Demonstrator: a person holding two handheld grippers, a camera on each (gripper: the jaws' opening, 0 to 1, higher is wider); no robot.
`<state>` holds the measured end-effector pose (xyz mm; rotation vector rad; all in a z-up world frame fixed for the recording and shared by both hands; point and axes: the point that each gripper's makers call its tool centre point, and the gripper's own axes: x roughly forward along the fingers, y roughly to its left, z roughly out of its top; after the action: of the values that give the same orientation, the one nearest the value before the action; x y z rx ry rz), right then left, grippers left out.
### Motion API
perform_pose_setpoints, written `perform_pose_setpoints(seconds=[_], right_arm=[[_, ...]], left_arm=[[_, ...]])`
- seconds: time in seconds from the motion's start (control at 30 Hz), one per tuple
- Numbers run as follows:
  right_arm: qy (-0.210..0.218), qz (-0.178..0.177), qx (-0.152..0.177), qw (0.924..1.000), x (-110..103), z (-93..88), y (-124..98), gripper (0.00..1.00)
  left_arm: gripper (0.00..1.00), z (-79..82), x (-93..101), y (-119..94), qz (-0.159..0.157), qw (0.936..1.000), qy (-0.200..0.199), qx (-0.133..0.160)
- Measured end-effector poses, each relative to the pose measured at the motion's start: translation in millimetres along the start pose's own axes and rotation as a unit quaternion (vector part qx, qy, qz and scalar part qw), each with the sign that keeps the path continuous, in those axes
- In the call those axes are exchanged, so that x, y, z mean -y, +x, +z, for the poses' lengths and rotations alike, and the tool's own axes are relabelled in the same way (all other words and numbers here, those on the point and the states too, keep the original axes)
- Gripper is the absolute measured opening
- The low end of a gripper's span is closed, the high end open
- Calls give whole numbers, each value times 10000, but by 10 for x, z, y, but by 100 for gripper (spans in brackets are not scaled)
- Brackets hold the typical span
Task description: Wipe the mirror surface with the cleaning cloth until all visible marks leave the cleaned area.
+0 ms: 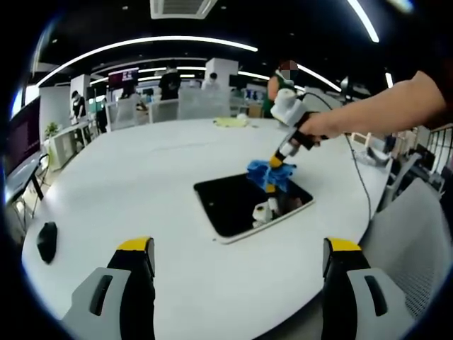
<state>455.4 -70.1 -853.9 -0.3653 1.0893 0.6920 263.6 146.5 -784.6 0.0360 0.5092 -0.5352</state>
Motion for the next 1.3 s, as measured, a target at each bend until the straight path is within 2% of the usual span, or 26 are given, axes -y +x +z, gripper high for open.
perform_pose_setpoints(seconds=[0.17,0.53,0.73,0.87,1.13,1.3], right_arm=[[124,45,86,9999,61,56,24,2],[-54,-98,72,9999,77,74,13,2],[15,-125,191,9997,102,151,-84,2],[-84,-181,239,9995,90,188,-126,2],[-106,-196,246,9994,81,183,-176,2],[-77,-232,270,9993,105,116,-257,2]], left_arm=[[99,-1,13,0,-16,10000,6,-15],[99,12,6,-8,14,10000,-17,12],[99,15,6,-8,3,10000,-23,27],[99,23,12,-8,-4,10000,-15,41],[99,30,11,-9,8,10000,-16,50],[99,36,6,-11,15,10000,-29,68]])
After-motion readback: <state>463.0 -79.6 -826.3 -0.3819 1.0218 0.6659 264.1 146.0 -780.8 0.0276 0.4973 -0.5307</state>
